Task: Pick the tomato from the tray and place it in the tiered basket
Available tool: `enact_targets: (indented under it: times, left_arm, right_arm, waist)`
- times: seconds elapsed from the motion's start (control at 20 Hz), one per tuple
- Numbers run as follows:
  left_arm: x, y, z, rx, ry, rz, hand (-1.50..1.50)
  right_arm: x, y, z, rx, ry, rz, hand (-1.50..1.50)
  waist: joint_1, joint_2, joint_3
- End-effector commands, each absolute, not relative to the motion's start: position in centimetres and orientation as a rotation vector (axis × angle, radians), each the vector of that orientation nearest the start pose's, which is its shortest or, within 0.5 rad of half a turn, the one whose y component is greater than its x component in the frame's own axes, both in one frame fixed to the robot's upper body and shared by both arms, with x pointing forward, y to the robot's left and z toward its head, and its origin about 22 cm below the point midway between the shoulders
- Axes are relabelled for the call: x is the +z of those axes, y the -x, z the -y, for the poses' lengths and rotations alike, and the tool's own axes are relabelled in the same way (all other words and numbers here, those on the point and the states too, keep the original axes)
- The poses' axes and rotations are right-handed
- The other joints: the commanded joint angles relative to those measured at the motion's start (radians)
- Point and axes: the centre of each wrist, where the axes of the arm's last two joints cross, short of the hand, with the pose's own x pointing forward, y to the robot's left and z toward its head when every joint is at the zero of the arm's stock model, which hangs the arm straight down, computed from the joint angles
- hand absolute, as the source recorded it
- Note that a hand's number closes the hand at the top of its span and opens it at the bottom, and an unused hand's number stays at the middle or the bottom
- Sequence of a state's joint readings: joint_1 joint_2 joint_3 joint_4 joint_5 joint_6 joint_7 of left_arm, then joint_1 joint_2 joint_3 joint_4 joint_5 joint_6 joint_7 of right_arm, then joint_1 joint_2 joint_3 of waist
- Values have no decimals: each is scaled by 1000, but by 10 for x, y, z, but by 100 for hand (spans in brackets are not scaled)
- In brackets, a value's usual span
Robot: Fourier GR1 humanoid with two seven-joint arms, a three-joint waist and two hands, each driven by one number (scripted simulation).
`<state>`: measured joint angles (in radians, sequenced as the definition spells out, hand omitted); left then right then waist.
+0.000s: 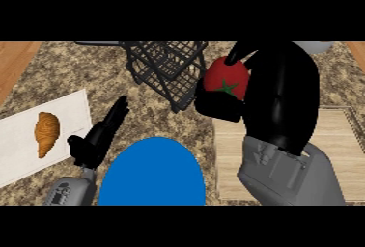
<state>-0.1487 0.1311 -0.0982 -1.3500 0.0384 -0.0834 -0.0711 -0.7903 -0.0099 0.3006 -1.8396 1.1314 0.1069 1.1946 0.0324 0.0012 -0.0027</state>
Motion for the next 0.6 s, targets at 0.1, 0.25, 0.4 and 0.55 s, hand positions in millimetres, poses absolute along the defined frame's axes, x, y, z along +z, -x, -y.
enact_targets:
  times: [0.1,0.25,0.4,0.55]
  left_arm:
    - [-24,-271,-220,-274,108,1541,0]
    - [-21,-270,-222,-281,127,1537,0]
    - [-13,-274,-213,-280,130,1556,0]
    - [-4,-284,-224,-268,110,1545,0]
  right_arm:
    - [298,-322,59,204,1047,1322,150]
    - [297,-349,45,213,1043,1301,150]
    - [306,-375,41,237,1023,1275,150]
    - [286,-395,36,271,990,1244,150]
  waist:
    - [15,8,0]
    - [28,11,0]
    - [34,13,0]
    - [29,12,1]
